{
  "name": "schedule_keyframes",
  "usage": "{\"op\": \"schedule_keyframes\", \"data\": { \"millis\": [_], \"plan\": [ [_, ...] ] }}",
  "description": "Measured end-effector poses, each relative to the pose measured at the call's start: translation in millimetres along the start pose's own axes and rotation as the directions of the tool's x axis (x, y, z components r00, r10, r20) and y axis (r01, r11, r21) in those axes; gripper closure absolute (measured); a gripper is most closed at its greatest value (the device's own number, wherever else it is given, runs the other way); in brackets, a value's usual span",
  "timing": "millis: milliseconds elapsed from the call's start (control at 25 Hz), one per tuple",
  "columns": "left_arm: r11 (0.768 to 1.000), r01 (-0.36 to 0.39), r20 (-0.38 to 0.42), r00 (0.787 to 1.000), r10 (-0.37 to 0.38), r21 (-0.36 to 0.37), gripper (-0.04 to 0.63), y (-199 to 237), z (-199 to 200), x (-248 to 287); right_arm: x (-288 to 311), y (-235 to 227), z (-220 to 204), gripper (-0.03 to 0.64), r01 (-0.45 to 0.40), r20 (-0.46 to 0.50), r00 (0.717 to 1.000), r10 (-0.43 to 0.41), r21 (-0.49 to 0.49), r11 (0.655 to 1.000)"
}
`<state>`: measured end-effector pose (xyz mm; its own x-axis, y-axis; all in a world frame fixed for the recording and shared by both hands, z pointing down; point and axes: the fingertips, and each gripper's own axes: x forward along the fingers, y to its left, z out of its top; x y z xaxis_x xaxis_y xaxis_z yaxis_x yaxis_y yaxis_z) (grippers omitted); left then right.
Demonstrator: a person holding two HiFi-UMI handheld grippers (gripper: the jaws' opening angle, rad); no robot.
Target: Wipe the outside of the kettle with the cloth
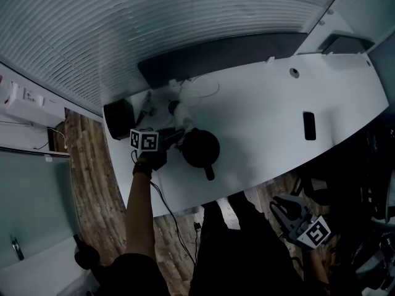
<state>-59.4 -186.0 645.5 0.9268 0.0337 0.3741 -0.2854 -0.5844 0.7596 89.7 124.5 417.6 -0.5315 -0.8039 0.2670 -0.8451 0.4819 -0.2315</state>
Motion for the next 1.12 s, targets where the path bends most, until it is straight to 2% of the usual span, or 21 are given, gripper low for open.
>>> {"op": "schedule_keyframes", "data": {
  "millis": [160, 240, 320, 400, 440, 480, 520, 560, 680, 880, 960, 1120],
  "plan": [
    [0.996, -0.085, 0.045, 0.995, 0.085, -0.006, 0.486, 15.7, -16.3, -1.0, 1.8, 2.4, -1.1, 0.566, -0.016, -0.006, 1.000, 0.016, 0.002, 1.000],
    [0.993, -0.117, 0.128, 0.985, 0.115, 0.008, 0.486, 13.1, -14.2, -11.7, 2.8, 2.8, -1.7, 0.566, -0.030, -0.007, 1.000, 0.030, -0.003, 1.000],
    [0.989, -0.146, 0.272, 0.952, 0.140, 0.001, 0.488, -1.3, -4.3, -37.1, 4.8, 4.4, -2.1, 0.566, -0.049, -0.007, 0.999, 0.049, -0.007, 0.999],
    [0.987, -0.157, 0.416, 0.896, 0.155, -0.031, 0.488, -29.7, -0.1, -71.9, 7.0, 6.0, -2.7, 0.566, -0.073, -0.007, 0.997, 0.073, -0.007, 0.997],
    [0.987, -0.153, 0.464, 0.871, 0.161, -0.054, 0.488, -47.9, -3.6, -88.4, 8.9, 6.3, -2.3, 0.566, -0.087, -0.006, 0.996, 0.087, -0.007, 0.996],
    [0.986, -0.148, 0.490, 0.855, 0.169, -0.082, 0.488, -67.1, -11.8, -101.8, 11.0, 6.4, -1.9, 0.566, -0.101, -0.005, 0.995, 0.101, -0.005, 0.995],
    [0.983, -0.141, 0.495, 0.850, 0.179, -0.113, 0.489, -86.8, -24.6, -110.4, 13.0, 6.3, -2.3, 0.566, -0.116, -0.005, 0.993, 0.116, -0.004, 0.993],
    [0.981, -0.133, 0.485, 0.854, 0.187, -0.144, 0.489, -105.7, -41.0, -113.8, 14.8, 6.0, -3.7, 0.566, -0.131, -0.009, 0.991, 0.131, -0.003, 0.991],
    [0.973, -0.115, 0.419, 0.888, 0.190, -0.198, 0.489, -147.3, -91.9, -100.2, 20.6, 5.5, -8.1, 0.566, -0.179, -0.018, 0.984, 0.179, -0.009, 0.984],
    [0.975, -0.131, 0.284, 0.942, 0.179, -0.182, 0.489, -149.3, -137.0, -54.6, 27.8, 8.9, -10.4, 0.566, -0.257, -0.028, 0.966, 0.256, -0.020, 0.966],
    [0.975, -0.127, 0.251, 0.953, 0.172, -0.185, 0.489, -142.8, -139.5, -42.2, 25.8, 10.5, -13.2, 0.566, -0.273, -0.041, 0.961, 0.272, -0.026, 0.962],
    [0.967, -0.136, 0.222, 0.958, 0.184, -0.215, 0.489, -130.5, -140.1, -32.7, 16.1, 8.1, -17.9, 0.566, -0.273, -0.050, 0.961, 0.272, -0.014, 0.962]
  ]
}}
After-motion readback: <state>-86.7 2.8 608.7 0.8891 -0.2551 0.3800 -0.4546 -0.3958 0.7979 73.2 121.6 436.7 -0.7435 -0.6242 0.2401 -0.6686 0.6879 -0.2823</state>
